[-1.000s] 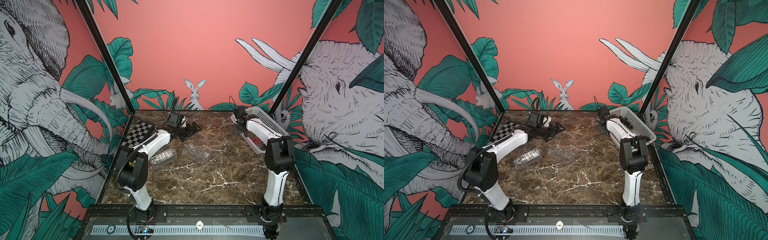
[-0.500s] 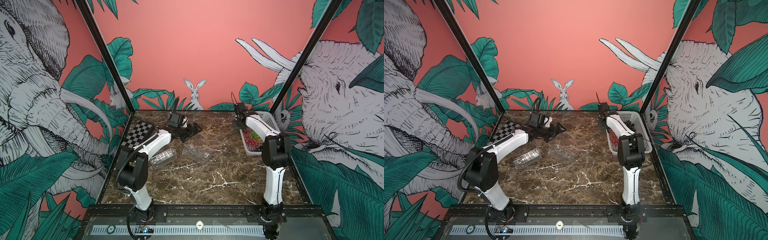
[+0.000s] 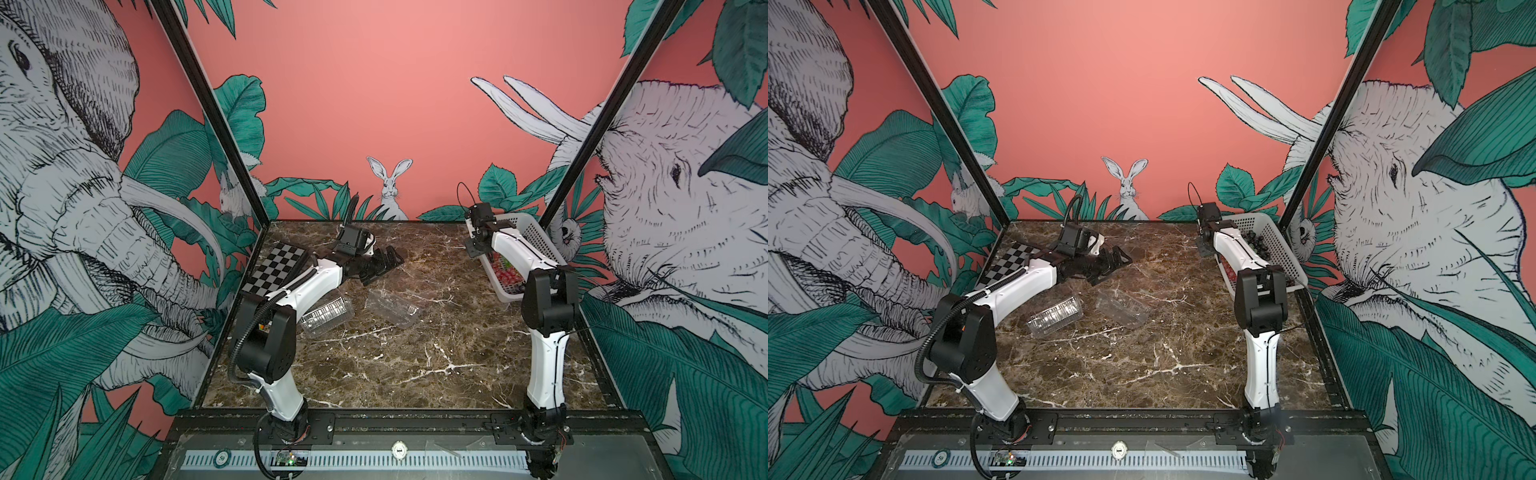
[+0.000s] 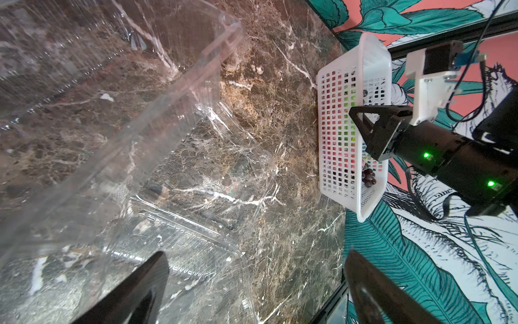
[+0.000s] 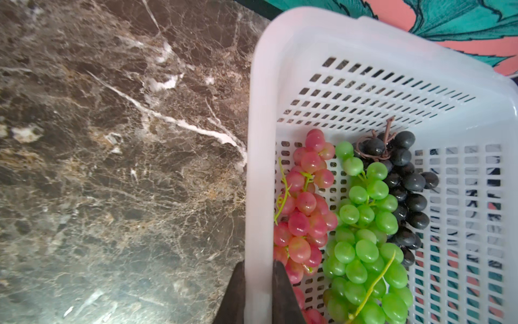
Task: Pack grapes into containers
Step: Adjust the basket at the corner of the board, then move the packing box to the center of the board.
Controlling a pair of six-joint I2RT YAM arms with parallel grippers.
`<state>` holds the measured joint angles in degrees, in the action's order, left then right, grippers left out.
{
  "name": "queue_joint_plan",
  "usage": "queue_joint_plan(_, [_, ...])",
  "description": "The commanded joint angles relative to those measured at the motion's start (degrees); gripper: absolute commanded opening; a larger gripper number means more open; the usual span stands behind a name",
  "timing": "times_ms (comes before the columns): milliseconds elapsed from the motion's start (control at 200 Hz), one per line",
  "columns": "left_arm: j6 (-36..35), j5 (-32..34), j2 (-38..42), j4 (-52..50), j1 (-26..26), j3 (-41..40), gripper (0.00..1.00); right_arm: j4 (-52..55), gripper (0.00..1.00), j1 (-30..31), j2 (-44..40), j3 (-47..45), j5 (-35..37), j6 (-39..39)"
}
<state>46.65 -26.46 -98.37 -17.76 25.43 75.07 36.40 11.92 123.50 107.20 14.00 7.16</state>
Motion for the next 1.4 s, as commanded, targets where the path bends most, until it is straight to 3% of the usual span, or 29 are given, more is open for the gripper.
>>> queue_joint_plan(0, [-0.9, 0.7, 2.1, -1.7, 0.3, 2.4, 1.00, -3.2, 0.05, -1.0, 0.6, 2.3, -0.9, 2.3])
queue_joint_plan(265, [-0.9, 0.6, 0.9, -1.9, 0.3, 4.0, 1.00, -2.6, 0.03, -1.3, -2.1, -1.4, 1.9, -2.4])
queue_joint_plan(525, [-1.5, 1.2, 2.2, -2.6, 0.7, 3.7, 0.99, -2.5, 0.09, -1.6, -3.6, -4.4, 2.9, -4.2])
queue_joint_plan(690, [-3.6, 2.8, 3.6, -4.9, 0.8, 4.1, 0.99, -0.6, 0.25, -1.6, -5.4, -2.1, 1.8, -6.5])
queue_joint_plan(755, [-5.1, 3.9, 4.3, -6.7, 0.8, 4.7, 1.00, 0.8, 0.39, -1.6, -6.6, -0.9, 0.7, -8.2])
queue_joint_plan(860, [-7.5, 5.9, 5.7, -9.6, 0.8, 5.7, 1.00, 2.2, 0.54, -1.4, -9.6, -0.6, -2.9, -12.0])
queue_joint_plan(1140, [-14.2, 10.6, 8.3, -17.8, 0.8, 6.8, 1.00, 0.1, 0.98, 3.3, -19.4, -11.3, -9.3, -23.1])
queue_joint_plan(1285, [-16.1, 12.6, 9.0, -19.5, 0.7, 5.9, 1.00, -1.2, 0.98, 8.8, -21.0, -17.6, -13.7, -28.1])
queue_joint_plan(1395, [-15.4, 9.4, 8.6, -18.9, 0.7, 5.8, 1.00, -2.1, 0.98, 13.1, -22.2, -22.8, -16.0, -32.4])
